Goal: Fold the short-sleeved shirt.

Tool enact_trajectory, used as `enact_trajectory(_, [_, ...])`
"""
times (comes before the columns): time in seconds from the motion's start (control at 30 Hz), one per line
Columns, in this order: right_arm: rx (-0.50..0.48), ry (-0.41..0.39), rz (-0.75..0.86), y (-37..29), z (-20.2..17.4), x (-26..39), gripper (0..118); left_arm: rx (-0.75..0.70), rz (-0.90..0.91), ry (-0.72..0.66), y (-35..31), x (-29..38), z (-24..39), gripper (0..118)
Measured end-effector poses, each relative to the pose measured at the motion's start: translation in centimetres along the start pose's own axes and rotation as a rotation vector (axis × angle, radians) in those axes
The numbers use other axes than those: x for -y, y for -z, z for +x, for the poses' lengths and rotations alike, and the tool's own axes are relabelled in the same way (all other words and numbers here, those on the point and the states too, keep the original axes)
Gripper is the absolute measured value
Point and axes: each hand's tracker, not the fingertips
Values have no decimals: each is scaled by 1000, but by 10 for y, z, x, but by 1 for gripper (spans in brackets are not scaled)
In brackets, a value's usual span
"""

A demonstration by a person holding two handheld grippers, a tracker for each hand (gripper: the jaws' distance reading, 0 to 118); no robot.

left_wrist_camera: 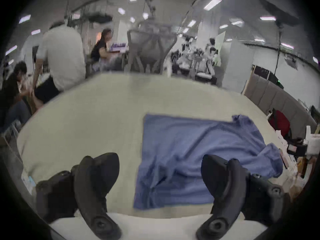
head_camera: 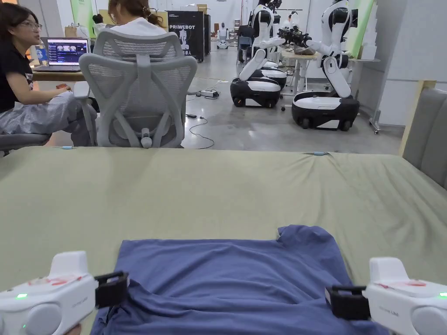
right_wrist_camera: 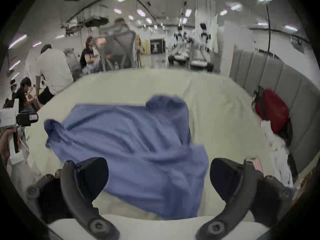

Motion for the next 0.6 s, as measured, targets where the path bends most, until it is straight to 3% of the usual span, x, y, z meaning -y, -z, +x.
enact_trajectory(0.13, [9,3,129,3,-37,-13,118,30,74,89,0,-15,40,96])
enact_trajectory(0.17, [8,3,139,5,-44,-12,112,28,76,102,1,-15,48,92])
enact_trajectory(0.2, [-4,10,156,8,-49,-11,99,33,86,99,2,-15,55,80])
enact_trajectory(0.27, [-5,14,157,12,-58,-10,23,39,81,107,13,-13,59,13])
enact_trajectory(0.3, [16,9,168,14,-61,-8,0,27,83,118,16,-12,62,0])
enact_trajectory(0.4, [-20,14,171,14,-55,-9,0,71,43,104,25,-14,58,0])
enact_trajectory(0.6, [-2,-4,165,33,-40,-19,0,16,-48,41,63,-37,14,0])
